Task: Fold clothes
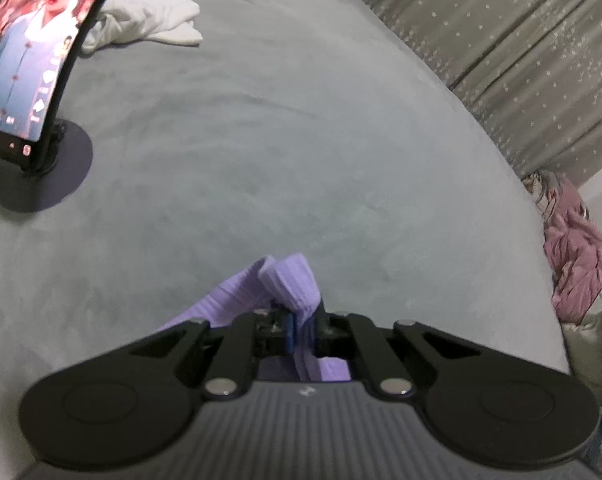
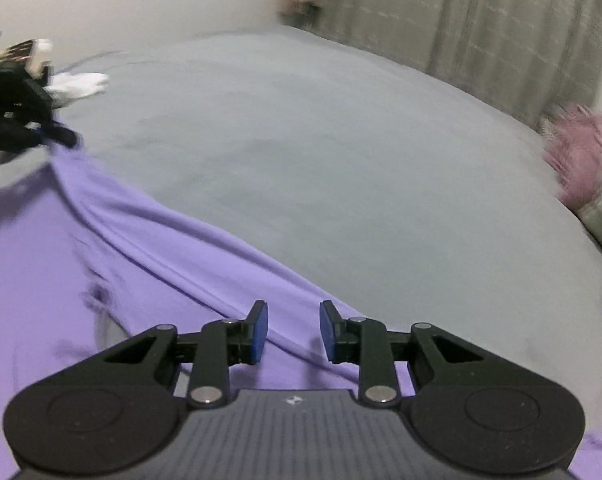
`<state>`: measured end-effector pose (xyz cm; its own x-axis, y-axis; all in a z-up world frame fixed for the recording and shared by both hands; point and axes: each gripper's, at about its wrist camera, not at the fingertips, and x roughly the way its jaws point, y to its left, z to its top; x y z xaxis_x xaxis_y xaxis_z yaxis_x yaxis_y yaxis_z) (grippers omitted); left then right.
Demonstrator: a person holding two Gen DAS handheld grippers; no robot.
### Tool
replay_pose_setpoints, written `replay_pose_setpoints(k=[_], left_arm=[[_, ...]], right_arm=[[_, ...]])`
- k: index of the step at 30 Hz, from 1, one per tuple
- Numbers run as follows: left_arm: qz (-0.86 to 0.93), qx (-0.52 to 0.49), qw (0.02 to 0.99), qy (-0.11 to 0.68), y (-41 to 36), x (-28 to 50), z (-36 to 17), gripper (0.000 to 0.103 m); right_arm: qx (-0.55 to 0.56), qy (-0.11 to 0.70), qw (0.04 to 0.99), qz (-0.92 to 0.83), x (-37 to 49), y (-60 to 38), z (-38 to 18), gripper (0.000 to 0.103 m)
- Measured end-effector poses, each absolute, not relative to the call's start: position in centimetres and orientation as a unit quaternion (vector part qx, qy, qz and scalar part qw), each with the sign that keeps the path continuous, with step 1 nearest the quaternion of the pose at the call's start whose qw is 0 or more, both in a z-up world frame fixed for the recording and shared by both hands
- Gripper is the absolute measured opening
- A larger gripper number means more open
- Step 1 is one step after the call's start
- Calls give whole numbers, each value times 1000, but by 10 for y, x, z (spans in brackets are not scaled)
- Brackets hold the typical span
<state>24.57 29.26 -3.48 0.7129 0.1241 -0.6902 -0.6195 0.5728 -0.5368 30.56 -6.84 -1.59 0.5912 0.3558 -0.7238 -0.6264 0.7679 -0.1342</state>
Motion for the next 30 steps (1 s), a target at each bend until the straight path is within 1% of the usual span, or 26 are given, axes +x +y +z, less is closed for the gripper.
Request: replay_pose_setpoints(k=[3,8,17,18,21,23,30], left_arm=[[223,-410,831,305,293,245,-35,1],[217,-414,833,296,292,243,-31,1],[192,-462,829,250,304,233,-30,1],[192,-463,829,247,304,232,-29,1],[191,-466,829,243,305,230,-28,1],[192,-464,828,250,306,230,-27,1],[189,-438,837,268,302,224,-13,1]], right_arm=[[-202,344,865,304,295,-67,-19,28],[-262,314,845,345,285,-33,-29,28],[-331,280,822,369,272,7,-54,27],[-340,275,821,368,270,7,-55,25],[-347,274,818,367,269,9,-56,2],[-343,271,822,365,266,8,-53,0],[-325,268,831,362,245,6,-27,0]])
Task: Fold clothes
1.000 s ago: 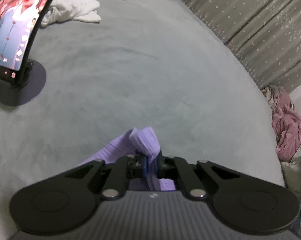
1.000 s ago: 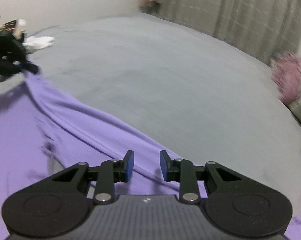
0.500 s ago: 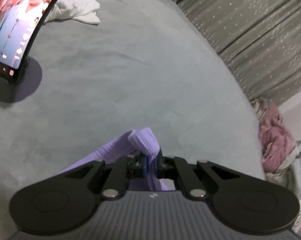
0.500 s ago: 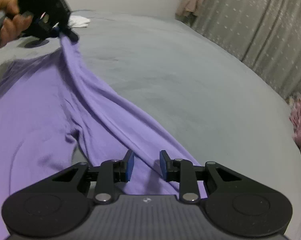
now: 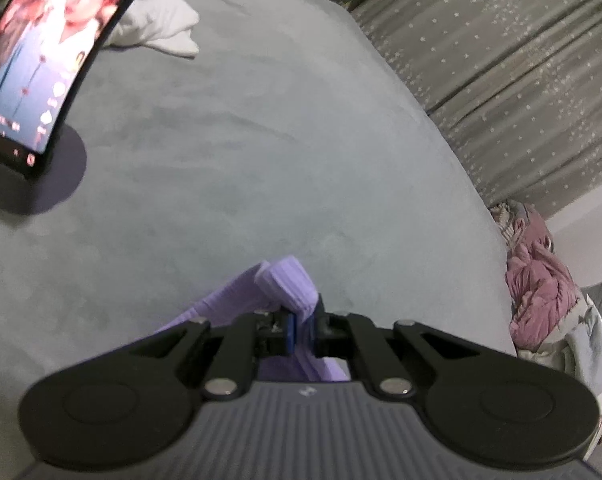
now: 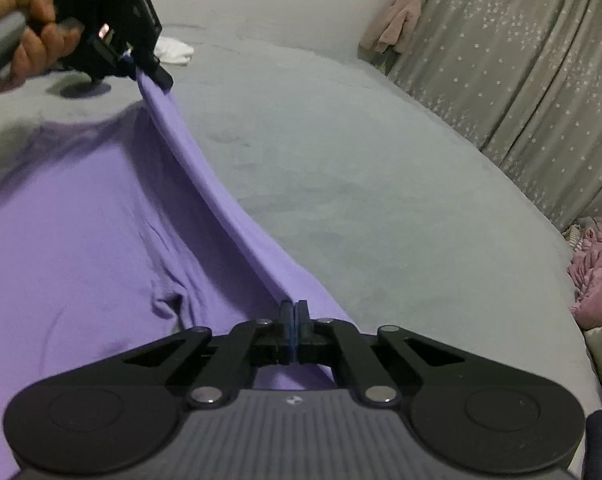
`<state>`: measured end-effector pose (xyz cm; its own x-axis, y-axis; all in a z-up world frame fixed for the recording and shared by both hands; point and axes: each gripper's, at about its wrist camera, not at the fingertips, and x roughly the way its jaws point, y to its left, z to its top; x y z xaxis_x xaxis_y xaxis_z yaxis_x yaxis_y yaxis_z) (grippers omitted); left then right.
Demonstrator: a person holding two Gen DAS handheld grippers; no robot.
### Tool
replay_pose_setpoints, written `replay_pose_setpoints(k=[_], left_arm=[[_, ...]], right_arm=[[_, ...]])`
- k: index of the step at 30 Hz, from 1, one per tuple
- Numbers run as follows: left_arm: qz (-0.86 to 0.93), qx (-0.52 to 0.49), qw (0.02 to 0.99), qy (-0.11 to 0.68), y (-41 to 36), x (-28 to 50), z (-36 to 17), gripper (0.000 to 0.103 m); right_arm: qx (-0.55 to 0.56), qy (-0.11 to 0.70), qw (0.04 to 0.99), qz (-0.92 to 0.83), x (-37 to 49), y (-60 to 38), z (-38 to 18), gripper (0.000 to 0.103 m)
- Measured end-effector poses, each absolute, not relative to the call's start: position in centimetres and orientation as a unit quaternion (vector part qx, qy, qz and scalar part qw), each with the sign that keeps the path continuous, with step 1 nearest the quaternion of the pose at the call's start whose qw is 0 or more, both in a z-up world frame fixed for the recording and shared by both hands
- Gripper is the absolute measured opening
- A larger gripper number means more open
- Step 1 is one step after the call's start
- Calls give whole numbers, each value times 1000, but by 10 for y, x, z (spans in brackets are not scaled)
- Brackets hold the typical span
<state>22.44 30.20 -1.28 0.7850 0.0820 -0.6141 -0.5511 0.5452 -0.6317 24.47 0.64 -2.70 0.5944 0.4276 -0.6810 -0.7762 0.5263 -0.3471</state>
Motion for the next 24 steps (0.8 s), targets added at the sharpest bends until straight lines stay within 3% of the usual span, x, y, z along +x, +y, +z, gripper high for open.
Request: replay_pose_setpoints(k=[9,24], left_arm=[[188,-408,846,286,296,199,0,1],[190,-387,841,326,303,137,-11,1]], right_arm=[[-332,268,827,366,190,1,-6,0],[-360,278,811,368,119,20,-17,0]])
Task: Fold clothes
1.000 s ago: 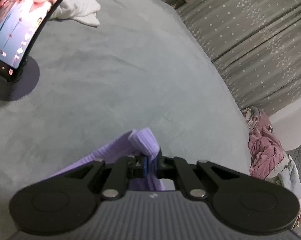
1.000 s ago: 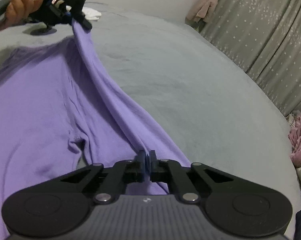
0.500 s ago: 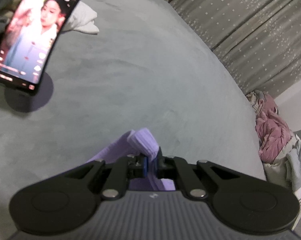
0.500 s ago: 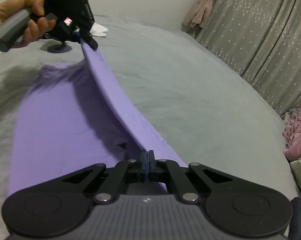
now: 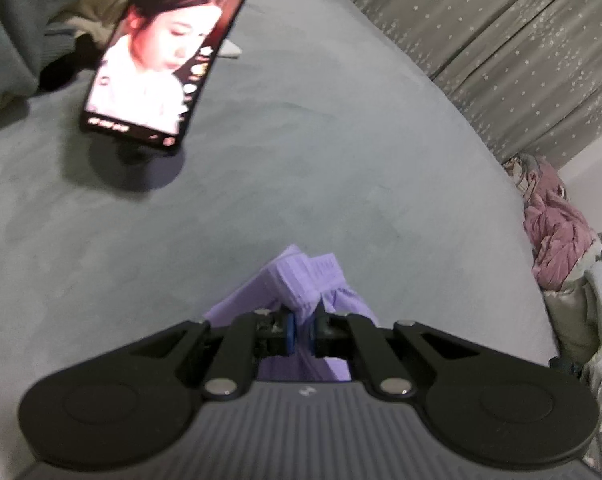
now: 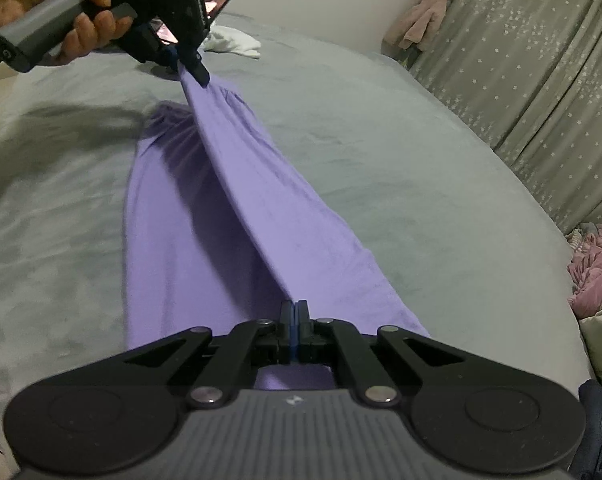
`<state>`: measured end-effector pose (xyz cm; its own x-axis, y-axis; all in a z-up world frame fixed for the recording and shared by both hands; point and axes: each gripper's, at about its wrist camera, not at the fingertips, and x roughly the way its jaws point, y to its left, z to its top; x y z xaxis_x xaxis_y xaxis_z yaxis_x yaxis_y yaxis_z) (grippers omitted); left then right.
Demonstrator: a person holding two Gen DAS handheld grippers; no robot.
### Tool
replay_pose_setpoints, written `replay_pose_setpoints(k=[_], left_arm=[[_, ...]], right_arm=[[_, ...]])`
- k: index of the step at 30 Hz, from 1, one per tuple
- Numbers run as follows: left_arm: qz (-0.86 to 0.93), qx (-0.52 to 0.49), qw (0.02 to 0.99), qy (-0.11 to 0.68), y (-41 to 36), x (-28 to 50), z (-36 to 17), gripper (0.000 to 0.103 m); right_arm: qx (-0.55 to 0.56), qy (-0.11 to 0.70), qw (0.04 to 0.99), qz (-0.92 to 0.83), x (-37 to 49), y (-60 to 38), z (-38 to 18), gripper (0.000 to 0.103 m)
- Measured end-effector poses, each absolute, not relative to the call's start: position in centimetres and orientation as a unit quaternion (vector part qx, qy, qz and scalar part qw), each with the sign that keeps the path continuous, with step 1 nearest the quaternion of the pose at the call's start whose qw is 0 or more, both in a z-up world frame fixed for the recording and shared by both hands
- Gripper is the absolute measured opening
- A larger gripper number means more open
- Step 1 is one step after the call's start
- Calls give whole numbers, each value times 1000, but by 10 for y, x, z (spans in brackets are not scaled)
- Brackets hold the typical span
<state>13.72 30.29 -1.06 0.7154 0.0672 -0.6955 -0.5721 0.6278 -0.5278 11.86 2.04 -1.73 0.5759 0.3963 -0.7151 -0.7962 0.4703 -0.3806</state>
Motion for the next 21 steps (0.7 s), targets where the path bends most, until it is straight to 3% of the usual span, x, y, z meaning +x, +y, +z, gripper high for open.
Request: replay_pose_setpoints(k=[21], left_arm=[[187,-344,851,351,309,115,-23,3]], right_arm=[[-387,281,781,401,88,35,-15,0]])
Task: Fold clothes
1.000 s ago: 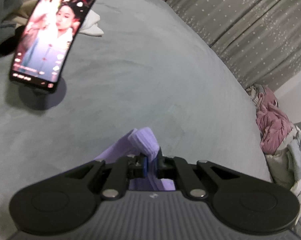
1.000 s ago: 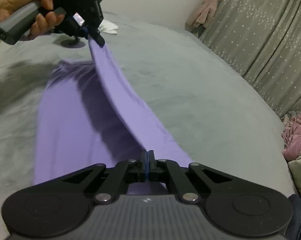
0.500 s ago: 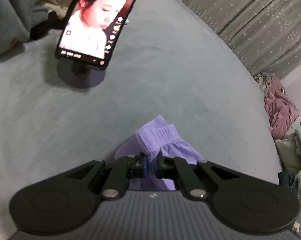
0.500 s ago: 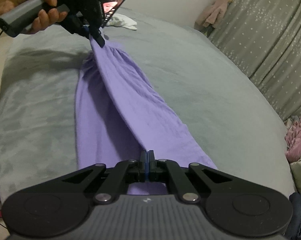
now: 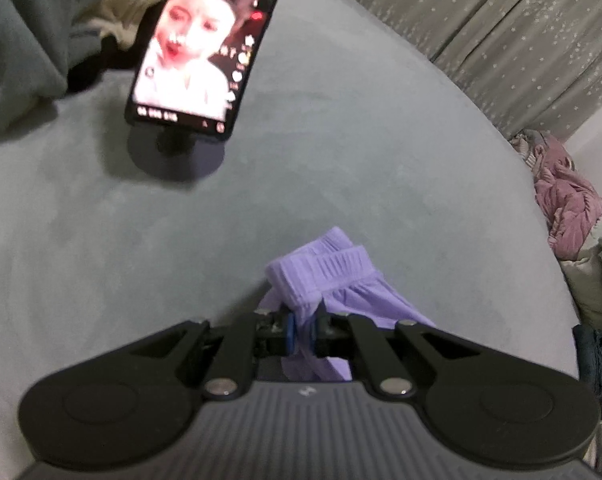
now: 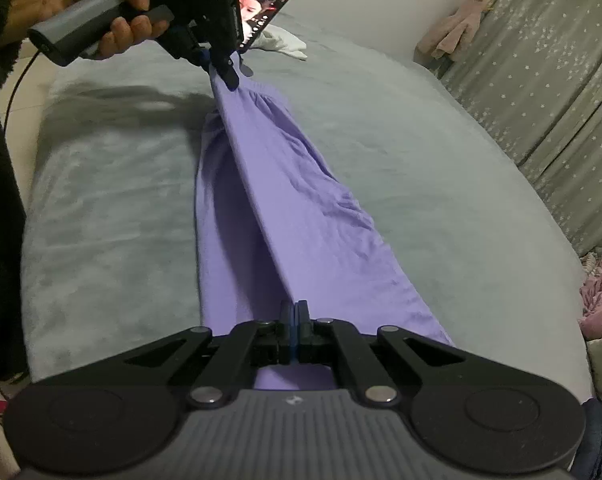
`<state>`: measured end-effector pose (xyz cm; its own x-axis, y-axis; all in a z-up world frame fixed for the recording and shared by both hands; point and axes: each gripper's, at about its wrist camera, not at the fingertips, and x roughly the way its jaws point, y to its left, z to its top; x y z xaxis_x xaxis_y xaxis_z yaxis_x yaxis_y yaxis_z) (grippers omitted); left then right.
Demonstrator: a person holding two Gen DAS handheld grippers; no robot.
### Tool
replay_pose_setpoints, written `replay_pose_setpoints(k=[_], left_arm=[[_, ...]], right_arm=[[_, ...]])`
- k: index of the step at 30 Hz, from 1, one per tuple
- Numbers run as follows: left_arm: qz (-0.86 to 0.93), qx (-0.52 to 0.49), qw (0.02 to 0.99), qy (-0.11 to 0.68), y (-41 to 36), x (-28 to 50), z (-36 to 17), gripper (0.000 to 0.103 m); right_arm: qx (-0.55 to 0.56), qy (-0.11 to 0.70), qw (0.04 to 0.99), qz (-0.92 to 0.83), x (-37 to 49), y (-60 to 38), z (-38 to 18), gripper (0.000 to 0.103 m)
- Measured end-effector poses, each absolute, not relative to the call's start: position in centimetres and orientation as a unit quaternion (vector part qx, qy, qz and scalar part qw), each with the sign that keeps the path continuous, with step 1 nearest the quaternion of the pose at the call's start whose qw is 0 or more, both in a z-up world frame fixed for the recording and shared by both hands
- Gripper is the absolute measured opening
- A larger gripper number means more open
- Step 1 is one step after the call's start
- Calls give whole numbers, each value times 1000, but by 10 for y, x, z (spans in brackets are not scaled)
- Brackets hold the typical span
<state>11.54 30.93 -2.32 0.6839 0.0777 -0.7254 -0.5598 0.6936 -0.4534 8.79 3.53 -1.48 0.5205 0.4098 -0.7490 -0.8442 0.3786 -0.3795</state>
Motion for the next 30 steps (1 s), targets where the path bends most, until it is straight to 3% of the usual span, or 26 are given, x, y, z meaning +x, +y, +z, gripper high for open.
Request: replay_pose_setpoints(k=[6,11,14,16,19,27,30], left_arm=[[194,-320,831,412,306,123,-38,12],[188,-310,844,395,304,119,-28,56],[201,-279,862,373,300,118,-12,67],[197,-259,876,356,297,119,-4,67],[160,-222,896,349,294,138,0,54],[136,-197,885,400,298,170,-28,38],[126,-193,886,402,296,172,-28,17]], right_arm=[[-390,299,770,406,95,30,-22,0],[-380,323,759,418,95,36,-30,3],[-369,325,758,429,92,39,-27,8],[-357,325,763,431,91,41,-24,10],[-335,329,772,428,97,39,-19,11],[-323,339,780,415,108,33,-25,11],[-320,343,782,411,112,31,-26,11]])
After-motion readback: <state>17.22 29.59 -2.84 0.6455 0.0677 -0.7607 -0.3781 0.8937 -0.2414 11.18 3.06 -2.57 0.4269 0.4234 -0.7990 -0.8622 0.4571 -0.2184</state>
